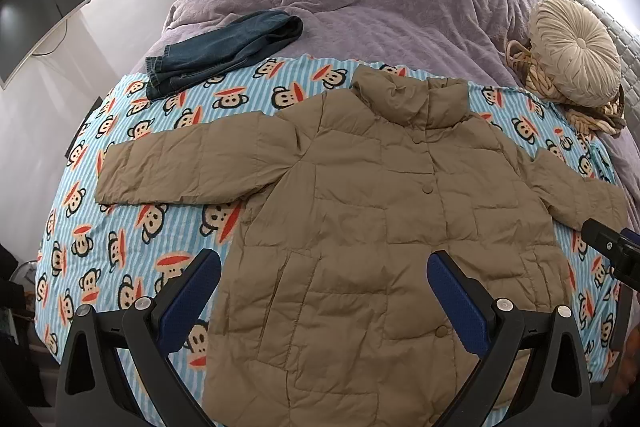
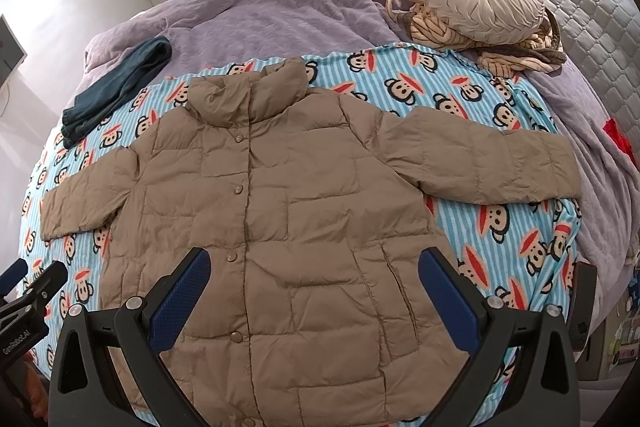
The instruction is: Fold large clothes
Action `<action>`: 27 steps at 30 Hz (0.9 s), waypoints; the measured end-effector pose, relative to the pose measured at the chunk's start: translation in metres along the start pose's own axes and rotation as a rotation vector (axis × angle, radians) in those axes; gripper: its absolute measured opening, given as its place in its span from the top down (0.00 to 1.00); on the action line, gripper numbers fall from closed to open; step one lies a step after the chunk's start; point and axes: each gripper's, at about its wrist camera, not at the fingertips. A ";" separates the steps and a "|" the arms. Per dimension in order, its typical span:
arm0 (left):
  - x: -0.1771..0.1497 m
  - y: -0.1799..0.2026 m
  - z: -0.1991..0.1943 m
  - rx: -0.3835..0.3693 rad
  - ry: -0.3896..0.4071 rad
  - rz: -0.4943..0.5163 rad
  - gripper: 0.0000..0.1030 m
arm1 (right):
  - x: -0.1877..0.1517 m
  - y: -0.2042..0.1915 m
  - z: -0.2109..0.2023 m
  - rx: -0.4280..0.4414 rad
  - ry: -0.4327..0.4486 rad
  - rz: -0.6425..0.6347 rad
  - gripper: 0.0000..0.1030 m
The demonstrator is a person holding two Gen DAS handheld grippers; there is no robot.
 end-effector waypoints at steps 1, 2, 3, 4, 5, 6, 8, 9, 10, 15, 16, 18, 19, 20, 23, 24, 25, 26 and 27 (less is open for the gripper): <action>0.000 0.000 0.000 0.000 0.000 0.000 0.00 | 0.000 0.000 0.000 0.000 0.000 0.000 0.00; 0.000 0.000 0.000 0.000 0.001 0.000 0.00 | 0.000 0.000 0.000 0.001 -0.001 0.000 0.00; 0.000 0.000 0.000 0.000 0.001 0.001 0.00 | 0.000 0.000 0.000 0.001 -0.001 0.000 0.00; 0.000 0.000 0.000 0.000 0.001 0.002 0.00 | 0.000 0.000 0.000 0.000 -0.001 -0.001 0.00; 0.000 0.000 0.000 0.001 0.002 0.002 0.00 | 0.000 0.000 0.000 0.000 -0.001 -0.001 0.00; 0.000 0.000 0.000 0.000 0.001 0.001 0.00 | 0.000 0.000 0.001 0.001 -0.001 -0.001 0.00; 0.000 0.000 0.000 0.000 0.000 0.000 0.00 | 0.000 0.000 0.000 0.001 -0.001 0.001 0.00; 0.000 0.000 0.000 0.000 0.001 0.001 0.00 | 0.000 0.000 0.001 0.000 -0.001 0.000 0.00; 0.000 0.000 0.000 0.000 0.000 0.001 0.00 | 0.000 0.000 0.000 0.000 0.000 -0.001 0.00; 0.000 0.000 0.001 0.001 0.002 0.001 0.00 | 0.000 0.000 0.001 0.002 -0.002 0.000 0.00; 0.000 -0.001 0.001 0.000 0.000 -0.001 0.00 | 0.000 0.000 0.001 0.001 -0.001 -0.002 0.00; -0.001 0.000 0.001 0.000 -0.002 0.001 0.00 | 0.000 -0.001 0.001 0.002 -0.003 -0.004 0.00; -0.001 -0.001 0.002 0.000 -0.003 0.002 0.00 | 0.000 -0.001 0.001 0.003 -0.004 -0.004 0.00; -0.002 -0.001 0.002 0.000 -0.004 0.002 0.00 | 0.000 -0.001 0.002 0.003 -0.004 -0.004 0.00; -0.003 -0.001 0.004 -0.001 -0.005 0.003 0.00 | 0.000 -0.001 0.002 0.003 -0.003 -0.002 0.00; -0.003 -0.001 0.004 0.000 -0.005 0.003 0.00 | 0.000 -0.001 0.002 0.001 -0.003 -0.002 0.00; -0.003 -0.001 0.004 0.000 -0.005 0.002 0.00 | 0.000 -0.001 0.002 0.001 -0.004 -0.002 0.00; -0.003 -0.002 0.004 0.000 -0.005 0.001 0.00 | 0.000 -0.001 0.002 0.003 -0.005 -0.002 0.00; -0.003 -0.001 0.004 -0.001 -0.005 0.000 0.00 | 0.000 -0.001 0.002 0.004 -0.006 -0.002 0.00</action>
Point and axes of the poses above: each gripper's, at about its wrist camera, not at the fingertips, and z roughly the way its jaws point, y to its right, x to its top, and after that the axes turned 8 degrees about -x, right-handed
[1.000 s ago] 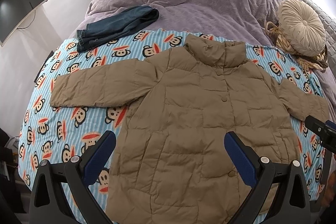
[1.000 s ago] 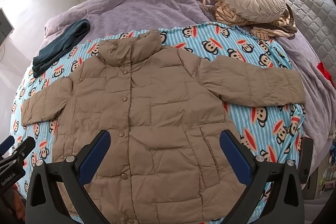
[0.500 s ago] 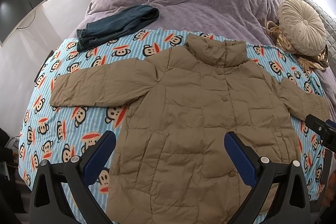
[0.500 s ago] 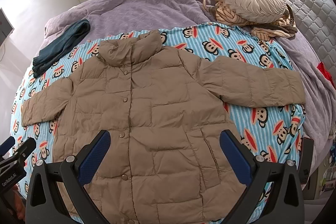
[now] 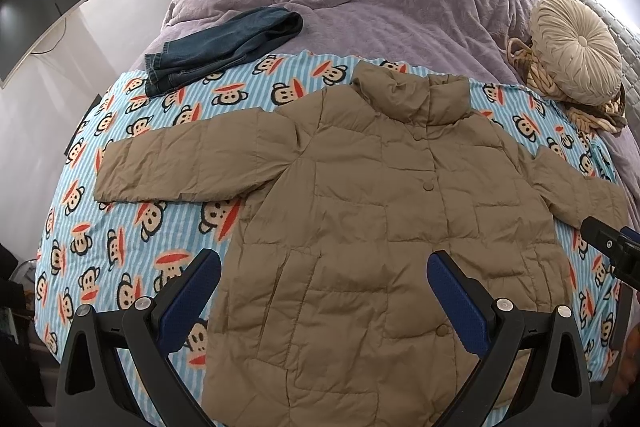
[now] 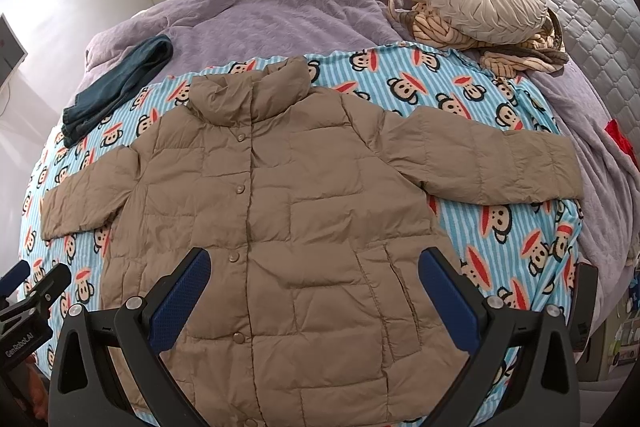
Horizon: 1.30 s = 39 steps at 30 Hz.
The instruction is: Fold large clothes
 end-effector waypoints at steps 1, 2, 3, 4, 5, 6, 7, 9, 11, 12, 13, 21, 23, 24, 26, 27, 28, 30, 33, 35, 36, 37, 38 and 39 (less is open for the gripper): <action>0.000 0.000 0.000 0.000 0.000 0.000 0.00 | 0.000 -0.001 0.000 -0.001 0.001 -0.002 0.00; 0.000 0.000 0.000 0.000 0.000 -0.001 0.00 | 0.000 -0.001 0.000 -0.003 0.002 -0.003 0.00; 0.000 0.000 0.001 0.000 -0.001 -0.001 0.00 | 0.000 -0.001 0.000 -0.003 0.002 -0.004 0.00; 0.000 0.000 0.001 -0.001 -0.001 0.000 0.00 | 0.001 -0.001 0.000 -0.004 0.002 -0.006 0.00; -0.001 0.000 0.001 -0.001 -0.002 0.000 0.00 | 0.001 -0.001 0.000 -0.004 0.001 -0.005 0.00; -0.001 0.000 0.001 -0.001 -0.003 0.000 0.00 | 0.000 -0.001 0.001 -0.004 0.000 -0.005 0.00; -0.001 0.000 0.002 -0.001 -0.004 0.001 0.00 | 0.000 -0.002 0.001 -0.005 0.001 -0.004 0.00; -0.001 0.000 0.003 0.000 -0.005 0.001 0.00 | 0.000 -0.002 0.001 -0.005 0.001 -0.003 0.00; -0.001 0.001 0.003 -0.001 -0.005 0.000 0.00 | 0.000 -0.002 0.001 -0.002 -0.003 -0.004 0.00; -0.001 0.001 0.003 -0.001 -0.005 -0.001 0.00 | 0.000 -0.002 0.001 -0.001 -0.004 -0.003 0.00; -0.001 0.001 0.003 -0.001 -0.005 0.000 0.00 | 0.000 -0.002 0.001 0.000 -0.003 -0.006 0.00; -0.001 0.001 0.003 -0.001 -0.006 0.001 0.00 | 0.001 -0.003 0.002 -0.002 -0.005 -0.005 0.00; -0.001 0.000 0.003 0.000 -0.007 -0.001 0.00 | 0.001 -0.003 0.003 0.000 -0.006 -0.005 0.00; -0.002 0.000 0.004 -0.001 -0.007 -0.002 0.00 | 0.001 -0.003 0.003 0.000 -0.007 -0.006 0.00; -0.003 -0.001 0.005 -0.001 -0.008 -0.002 0.00 | 0.001 -0.004 0.004 0.000 -0.007 -0.006 0.00; -0.004 -0.001 0.006 -0.001 -0.010 -0.002 0.00 | 0.001 -0.004 0.004 0.000 -0.008 -0.006 0.00; -0.005 -0.003 0.008 -0.001 -0.011 -0.002 0.00 | 0.000 -0.005 0.004 0.000 -0.010 -0.005 0.00; -0.006 -0.005 0.011 -0.002 -0.014 -0.006 0.00 | -0.002 -0.006 0.004 -0.001 -0.011 -0.006 0.00; -0.005 -0.008 0.015 -0.004 -0.025 -0.011 0.00 | -0.007 -0.006 0.006 -0.003 -0.017 -0.008 0.00; -0.001 -0.008 0.016 -0.007 -0.037 -0.014 0.00 | -0.010 -0.007 0.008 -0.004 -0.025 -0.010 0.00; -0.002 -0.009 0.017 -0.008 -0.042 -0.016 0.00 | -0.008 -0.010 0.010 -0.004 -0.030 -0.010 0.00; -0.002 -0.010 0.019 -0.010 -0.046 -0.018 0.00 | -0.006 -0.012 0.013 -0.004 -0.038 -0.010 0.00; -0.001 -0.012 0.020 -0.010 -0.052 -0.022 0.00 | -0.005 -0.013 0.015 -0.003 -0.043 -0.009 0.00; -0.002 -0.013 0.021 -0.011 -0.055 -0.025 0.00 | -0.003 -0.014 0.017 -0.002 -0.051 -0.009 0.00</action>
Point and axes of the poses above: each gripper's, at about its wrist camera, not at the fingertips, and z roughly the way its jaws point, y to its right, x to its top, and after that the axes turned 8 degrees about -x, right-handed
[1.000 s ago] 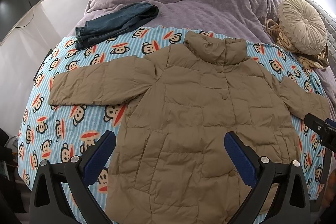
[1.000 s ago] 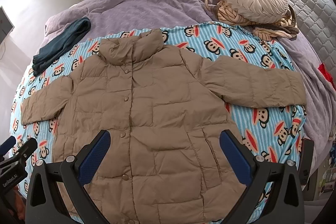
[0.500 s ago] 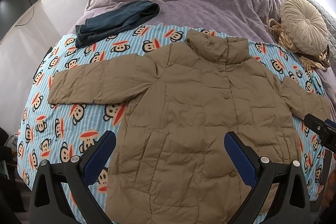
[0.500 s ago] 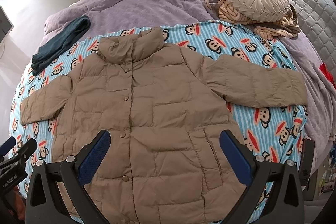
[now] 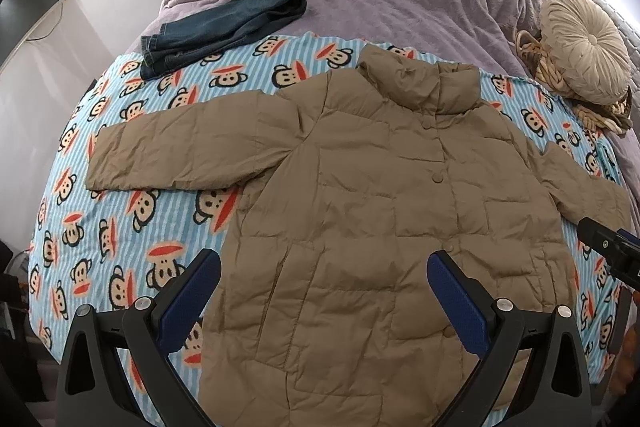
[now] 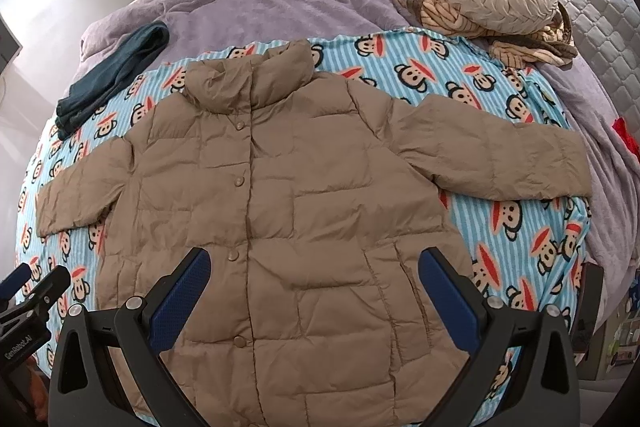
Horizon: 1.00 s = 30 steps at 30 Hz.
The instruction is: Fold large clothes
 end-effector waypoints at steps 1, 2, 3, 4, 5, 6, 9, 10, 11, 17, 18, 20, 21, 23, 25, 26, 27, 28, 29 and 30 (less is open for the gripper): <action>0.000 -0.002 0.001 0.000 -0.003 -0.004 0.00 | 0.005 -0.001 0.002 0.000 -0.007 -0.001 0.00; 0.002 -0.003 0.002 0.000 -0.007 -0.007 0.00 | 0.007 -0.003 0.003 0.000 -0.013 -0.003 0.00; 0.002 -0.004 0.003 -0.001 -0.008 -0.010 0.00 | 0.007 -0.005 0.004 0.000 -0.018 -0.007 0.00; 0.003 -0.006 0.004 -0.001 -0.010 -0.012 0.00 | 0.006 -0.006 0.005 0.001 -0.022 -0.008 0.00; 0.004 -0.007 0.005 -0.002 -0.012 -0.015 0.00 | 0.006 -0.007 0.006 0.002 -0.028 -0.010 0.00; 0.004 -0.009 0.006 -0.003 -0.014 -0.017 0.00 | 0.006 -0.009 0.007 0.004 -0.032 -0.011 0.00; 0.006 -0.014 0.009 -0.013 -0.018 -0.026 0.00 | 0.007 -0.013 0.011 0.011 -0.051 -0.009 0.00; 0.006 -0.016 0.010 -0.019 -0.017 -0.029 0.00 | 0.006 -0.015 0.013 0.016 -0.058 -0.008 0.00; 0.007 -0.020 0.012 -0.028 -0.017 -0.036 0.00 | 0.008 -0.017 0.015 0.022 -0.066 -0.007 0.00; 0.012 -0.065 0.033 -0.132 0.001 -0.143 0.00 | 0.009 -0.037 0.030 0.090 -0.131 0.004 0.00; 0.012 -0.078 0.038 -0.149 0.008 -0.169 0.00 | 0.009 -0.042 0.031 0.095 -0.136 -0.005 0.00; 0.013 -0.104 0.051 -0.161 0.020 -0.223 0.00 | 0.007 -0.058 0.033 0.119 -0.129 -0.044 0.00; 0.013 -0.118 0.057 -0.164 0.024 -0.254 0.00 | 0.006 -0.066 0.033 0.126 -0.125 -0.062 0.00; 0.012 -0.152 0.071 -0.177 0.035 -0.325 0.00 | 0.003 -0.083 0.036 0.152 -0.126 -0.092 0.00; 0.011 -0.184 0.082 -0.182 0.053 -0.390 0.00 | 0.000 -0.098 0.045 0.200 -0.156 -0.099 0.00; 0.011 -0.202 0.088 -0.189 0.066 -0.427 0.00 | -0.001 -0.103 0.049 0.221 -0.169 -0.095 0.00; 0.010 -0.218 0.094 -0.198 0.077 -0.461 0.00 | -0.002 -0.109 0.053 0.247 -0.184 -0.092 0.00; 0.010 -0.232 0.100 -0.207 0.086 -0.487 0.00 | -0.004 -0.118 0.059 0.279 -0.203 -0.091 0.00; 0.010 -0.247 0.107 -0.220 0.097 -0.518 0.00 | -0.005 -0.125 0.063 0.301 -0.210 -0.094 0.00; 0.010 -0.259 0.113 -0.229 0.106 -0.535 0.00 | -0.007 -0.132 0.067 0.316 -0.208 -0.103 0.00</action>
Point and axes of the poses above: each gripper's, at about its wrist camera, not at the fingertips, and z roughly the way its jaws point, y to its right, x to its top, and after that the axes turned 8 degrees about -x, right-handed
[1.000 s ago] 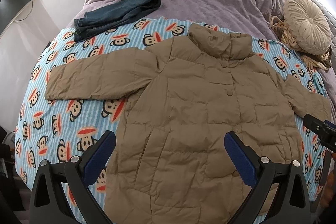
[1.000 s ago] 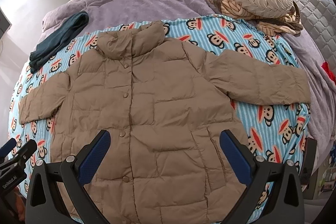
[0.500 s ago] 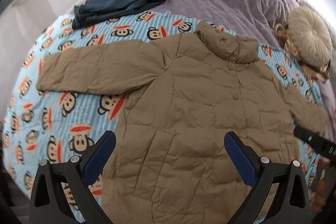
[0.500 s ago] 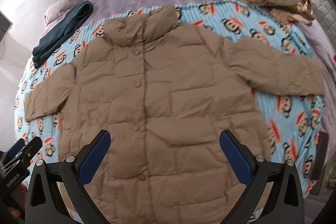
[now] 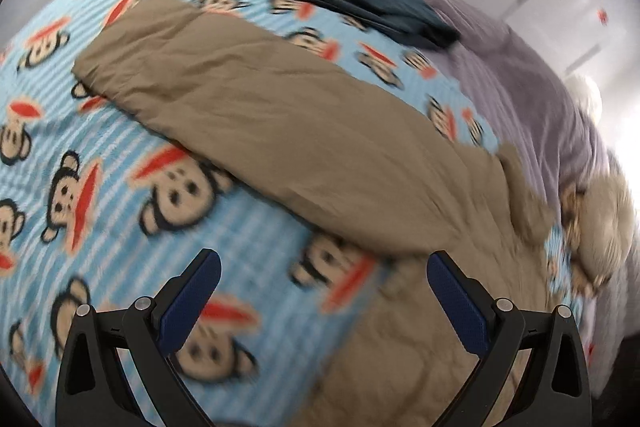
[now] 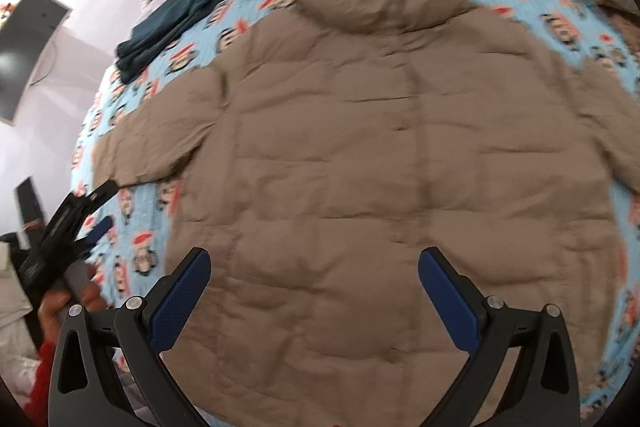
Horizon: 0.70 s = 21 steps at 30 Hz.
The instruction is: Fold large clothes
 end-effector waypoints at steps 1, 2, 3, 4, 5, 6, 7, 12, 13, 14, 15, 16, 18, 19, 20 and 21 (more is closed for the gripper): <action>0.006 -0.011 0.005 -0.010 0.005 -0.017 0.00 | 0.000 -0.009 0.008 0.004 0.007 -0.021 0.00; 0.012 -0.022 0.010 -0.021 0.009 -0.034 0.00 | 0.001 -0.016 0.013 0.014 0.018 -0.038 0.00; 0.018 -0.033 0.015 -0.037 0.015 -0.050 0.00 | 0.001 -0.023 0.017 0.028 0.016 -0.055 0.00; 0.024 -0.044 0.021 -0.058 0.020 -0.073 0.00 | 0.001 -0.030 0.024 0.032 0.000 -0.070 0.00; 0.029 -0.053 0.025 -0.069 0.022 -0.092 0.00 | 0.001 -0.038 0.031 0.030 -0.020 -0.082 0.00; 0.034 -0.061 0.030 -0.080 0.026 -0.114 0.00 | 0.002 -0.043 0.036 0.031 -0.036 -0.085 0.00; 0.039 -0.069 0.033 -0.094 0.030 -0.132 0.00 | 0.002 -0.047 0.042 0.036 -0.056 -0.084 0.00; 0.068 -0.086 0.046 -0.141 0.092 -0.177 0.00 | 0.001 -0.065 0.061 0.056 -0.088 -0.079 0.00; 0.075 -0.086 0.049 -0.143 0.108 -0.174 0.00 | 0.002 -0.066 0.064 0.053 -0.089 -0.081 0.00; 0.081 -0.087 0.051 -0.144 0.119 -0.174 0.00 | 0.002 -0.068 0.067 0.051 -0.090 -0.081 0.00; 0.085 -0.087 0.053 -0.142 0.131 -0.175 0.00 | 0.004 -0.071 0.071 0.051 -0.091 -0.080 0.00; 0.090 -0.088 0.055 -0.139 0.142 -0.176 0.00 | 0.005 -0.074 0.073 0.052 -0.089 -0.079 0.00; 0.096 -0.089 0.057 -0.116 0.162 -0.177 0.00 | 0.009 -0.079 0.078 0.056 -0.086 -0.081 0.00; 0.099 -0.088 0.060 -0.093 0.164 -0.171 0.01 | 0.011 -0.080 0.079 0.058 -0.083 -0.082 0.00; 0.102 -0.085 0.062 -0.056 0.164 -0.157 0.07 | 0.015 -0.083 0.082 0.061 -0.079 -0.082 0.00; 0.103 -0.083 0.063 -0.020 0.164 -0.139 0.16 | 0.019 -0.085 0.084 0.065 -0.075 -0.081 0.00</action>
Point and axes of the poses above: each gripper's, at about its wrist camera, not at the fingertips, and z roughly the way its jaws point, y to its right, x to its top, and after that the axes turned 8 degrees about -x, right-handed
